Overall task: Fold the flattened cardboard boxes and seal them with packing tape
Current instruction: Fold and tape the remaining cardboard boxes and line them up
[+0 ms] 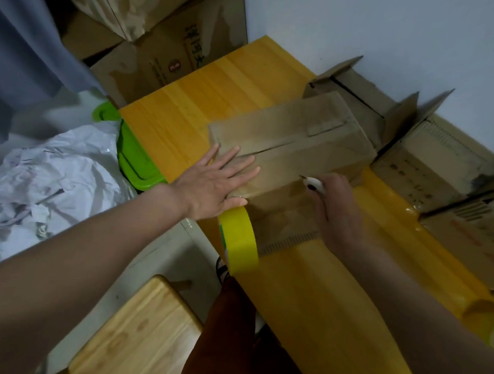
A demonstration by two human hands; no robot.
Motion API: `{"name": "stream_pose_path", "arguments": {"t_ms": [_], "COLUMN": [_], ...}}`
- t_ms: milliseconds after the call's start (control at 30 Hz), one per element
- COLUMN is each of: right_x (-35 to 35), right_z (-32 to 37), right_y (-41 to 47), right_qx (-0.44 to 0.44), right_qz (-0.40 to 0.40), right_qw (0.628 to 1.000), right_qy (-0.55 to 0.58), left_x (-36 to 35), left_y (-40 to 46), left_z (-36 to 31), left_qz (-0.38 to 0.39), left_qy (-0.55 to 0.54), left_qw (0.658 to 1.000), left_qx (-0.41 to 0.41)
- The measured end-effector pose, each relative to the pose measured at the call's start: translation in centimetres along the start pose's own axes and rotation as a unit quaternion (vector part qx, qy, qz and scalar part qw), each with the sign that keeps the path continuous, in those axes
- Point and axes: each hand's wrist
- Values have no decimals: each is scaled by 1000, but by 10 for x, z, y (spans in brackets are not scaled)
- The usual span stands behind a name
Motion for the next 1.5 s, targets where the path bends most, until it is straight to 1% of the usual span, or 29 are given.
{"name": "stream_pose_path", "arguments": {"t_ms": [33, 67, 133, 167, 200, 233, 267, 300, 333, 367, 400, 433, 467, 500, 533, 567, 633, 700, 800, 933, 967, 1033, 1067, 1100, 1200, 1267, 1367, 1400, 1500], "right_x": [-3, -8, -18, -23, -27, -32, -35, -38, -40, -41, -42, -43, -45, -47, -49, -51, -53, -52, -57, -63, -64, -65, -65, -65, -63, -62, -64, -64, -63], "right_z": [9, 17, 32, 38, 41, 43, 44, 44, 44, 45, 46, 48, 51, 55, 57, 58, 56, 52, 48, 48, 48, 48, 48, 47, 47, 49, 49, 50, 54], "right_y": [6, 12, 24, 28, 30, 31, 30, 29, 28, 31, 35, 40, 45, 51, 56, 59, 64, 67, 67, 69, 69, 69, 69, 69, 71, 73, 70, 70, 70], "right_qx": [-6, -36, -131, -155, -156, -152, -150, -150, -145, -134, -117, -101, -93, -93, -95, -99, -104, -102, -76, -73, -71, -77, -82, -89, -99, -95, -89, -88, -84], "right_qz": [5, 8, 16, 21, 30, 49, 71, 86, 95, 94, 91, 93, 110, 144, 184, 215, 232, 238, 256, 239, 237, 233, 231, 230, 222, 218, 210, 206, 165], "right_qw": [1000, 997, 974, 963, 960, 959, 958, 958, 960, 965, 972, 976, 974, 967, 956, 947, 940, 943, 946, 949, 950, 950, 949, 947, 942, 942, 947, 951, 966], "right_qy": [30, 74, 186, 221, 232, 235, 232, 228, 218, 204, 183, 171, 175, 191, 207, 218, 226, 209, 182, 190, 193, 195, 197, 205, 230, 236, 226, 214, 178], "left_x": [4, 7, 13, 15, 15, 13, 10, 6, 1, -1, -2, -3, -3, -4, -4, -5, -6, -8, -14, -24, -29, -38, -41, -44, -51, -55, -60, -61, -59], "left_y": [6, 12, 21, 24, 26, 26, 24, 22, 19, 16, 14, 13, 14, 15, 16, 16, 11, 2, -7, -2, 1, 3, 5, 6, 8, 6, 4, 4, 4], "left_z": [4, 8, 13, 13, 11, 8, 2, -5, -12, -18, -24, -27, -29, -30, -30, -29, -29, -34, -34, -29, -31, -39, -43, -47, -57, -59, -59, -59, -60], "left_qz": [-2, -4, -19, -44, -81, -124, -170, -212, -239, -245, -232, -207, -178, -155, -143, -139, -128, -100, -80, -51, -43, -33, -42, -67, -182, -221, -259, -268, -268], "left_qy": [11, 17, 1, -22, -56, -104, -167, -243, -327, -409, -484, -545, -590, -620, -640, -654, -682, -702, -712, -683, -674, -681, -688, -695, -712, -717, -729, -733, -740], "left_qw": [1000, 1000, 1000, 999, 995, 984, 963, 925, 871, 808, 743, 688, 646, 616, 596, 583, 571, 581, 591, 623, 624, 592, 579, 574, 553, 529, 492, 488, 497], "left_qx": [-10, -12, -2, 12, 35, 72, 128, 200, 278, 347, 399, 432, 451, 460, 464, 462, 438, 400, 369, 378, 392, 429, 435, 429, 392, 396, 400, 391, 366]}}
Point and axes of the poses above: each hand's wrist, its own y-axis towards the middle knuckle, its own x-axis out of the back of the hand, z = x × y, and after that the axes turned 4 degrees about -z, right-handed
